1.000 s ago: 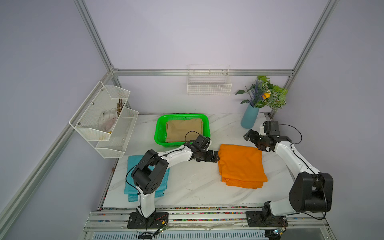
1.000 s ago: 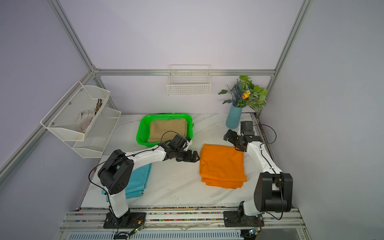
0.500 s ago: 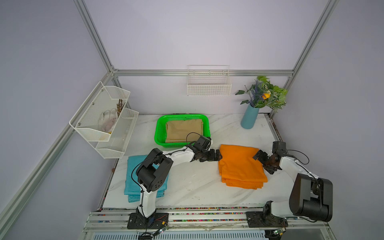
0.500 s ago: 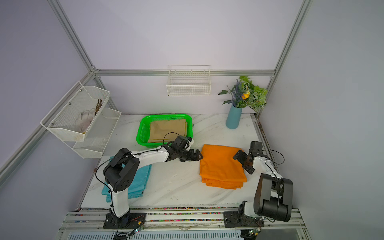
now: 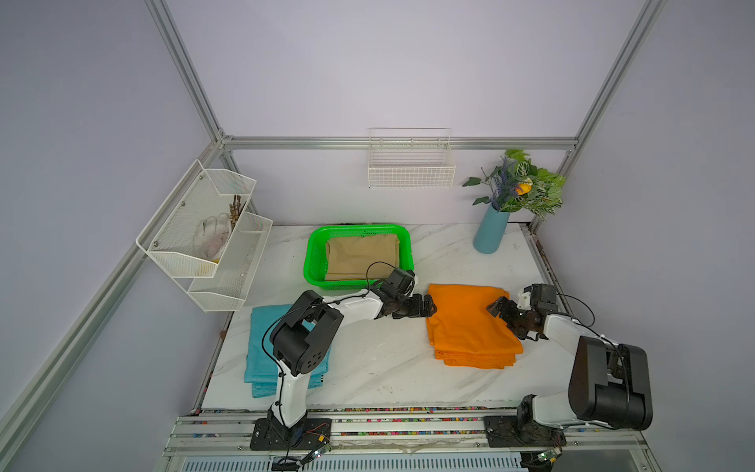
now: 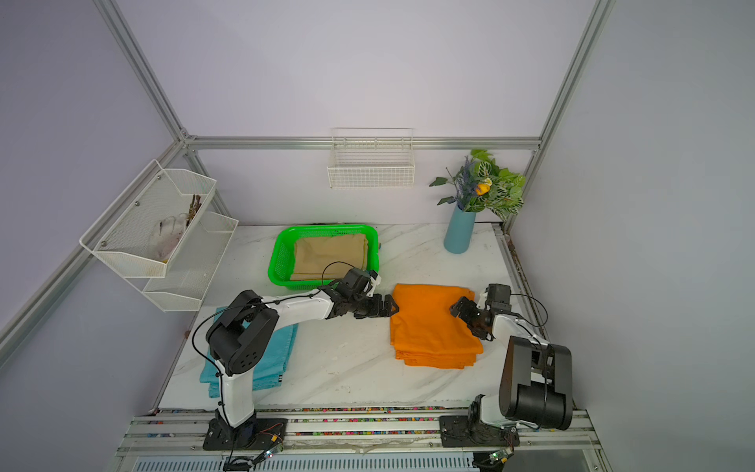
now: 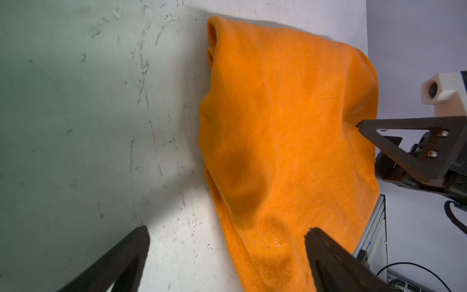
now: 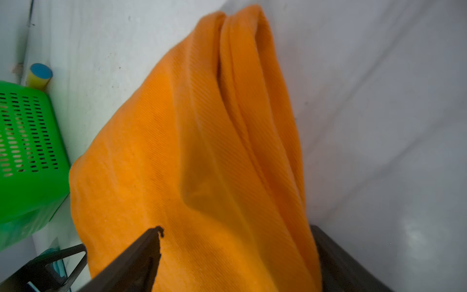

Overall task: Put the folded long pants in the basket
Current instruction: Pick up the long pant at the center of the board.

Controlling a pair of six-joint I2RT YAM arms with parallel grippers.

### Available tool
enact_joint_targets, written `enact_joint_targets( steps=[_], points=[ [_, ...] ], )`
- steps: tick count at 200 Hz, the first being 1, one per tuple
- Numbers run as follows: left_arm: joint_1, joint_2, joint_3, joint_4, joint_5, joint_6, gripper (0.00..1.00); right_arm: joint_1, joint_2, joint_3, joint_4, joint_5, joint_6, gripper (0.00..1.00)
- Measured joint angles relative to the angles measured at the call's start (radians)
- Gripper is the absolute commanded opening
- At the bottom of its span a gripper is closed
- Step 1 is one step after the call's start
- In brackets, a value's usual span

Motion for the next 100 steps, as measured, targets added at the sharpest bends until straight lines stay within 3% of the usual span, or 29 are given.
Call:
enact_joint_targets(
  steps=[43,69,100],
  points=[
    [0.007,0.003,0.000,-0.021,0.000,0.003,1.00,0.180,-0.058,-0.078,0.101,-0.037,0.147,0.92],
    [0.011,0.008,0.009,-0.029,0.000,0.002,1.00,0.204,-0.089,-0.082,0.063,-0.024,0.198,0.94],
    [0.011,0.014,0.027,-0.063,-0.004,0.009,1.00,0.204,-0.078,-0.032,-0.048,0.024,0.165,0.96]
  ],
)
